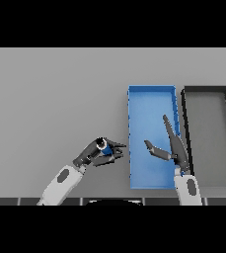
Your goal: Pick up the blue pipe and place it into the blue bin.
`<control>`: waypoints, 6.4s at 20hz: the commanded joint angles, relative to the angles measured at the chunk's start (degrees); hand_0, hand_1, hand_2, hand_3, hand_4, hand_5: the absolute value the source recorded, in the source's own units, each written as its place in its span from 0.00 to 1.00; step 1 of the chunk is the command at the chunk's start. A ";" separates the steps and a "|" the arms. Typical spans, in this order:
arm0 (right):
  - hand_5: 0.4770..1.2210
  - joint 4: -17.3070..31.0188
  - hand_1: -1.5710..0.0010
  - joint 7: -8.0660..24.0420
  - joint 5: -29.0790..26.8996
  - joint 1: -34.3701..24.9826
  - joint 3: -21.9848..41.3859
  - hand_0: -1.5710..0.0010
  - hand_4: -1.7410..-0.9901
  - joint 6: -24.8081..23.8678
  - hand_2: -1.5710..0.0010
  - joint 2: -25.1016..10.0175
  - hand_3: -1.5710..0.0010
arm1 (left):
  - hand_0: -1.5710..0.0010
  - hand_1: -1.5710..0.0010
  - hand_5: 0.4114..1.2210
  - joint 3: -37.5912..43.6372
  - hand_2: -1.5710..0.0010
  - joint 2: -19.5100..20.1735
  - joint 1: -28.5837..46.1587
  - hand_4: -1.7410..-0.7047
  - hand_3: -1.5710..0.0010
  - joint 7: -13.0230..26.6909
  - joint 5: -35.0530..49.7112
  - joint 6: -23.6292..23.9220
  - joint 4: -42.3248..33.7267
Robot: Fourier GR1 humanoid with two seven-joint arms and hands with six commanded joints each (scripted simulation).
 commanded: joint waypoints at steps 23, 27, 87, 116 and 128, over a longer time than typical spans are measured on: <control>0.15 -13.72 0.99 -2.11 -5.75 4.12 -0.50 1.00 0.75 2.03 0.98 -0.96 1.00 | 0.00 0.00 1.00 2.11 0.00 -2.18 -1.69 0.26 0.00 7.69 -3.59 -5.52 -5.37; 0.14 -21.14 1.00 5.47 -11.22 -0.11 0.98 1.00 0.76 8.46 0.99 -6.23 1.00 | 0.00 0.00 1.00 2.89 0.00 -2.53 -1.60 0.26 0.00 8.02 -4.64 -6.30 -5.13; 1.00 -11.88 0.00 25.91 -14.61 -26.47 14.62 0.00 0.32 27.14 0.00 12.10 0.00 | 0.96 0.96 0.24 10.66 0.96 -8.05 -0.63 0.74 0.97 16.31 -11.01 -18.64 -4.41; 1.00 -0.15 0.00 38.31 -24.98 -45.23 -15.57 0.00 0.32 9.63 0.00 -3.43 0.00 | 1.00 1.00 0.06 10.61 1.00 -6.43 0.50 0.77 1.00 17.25 -12.28 -17.05 -5.34; 1.00 5.17 0.00 38.31 -32.77 -26.88 2.35 0.00 0.32 -11.99 0.00 -18.48 0.00 | 1.00 1.00 0.08 10.81 1.00 -5.53 0.72 0.79 1.00 15.19 -14.03 -15.62 -5.00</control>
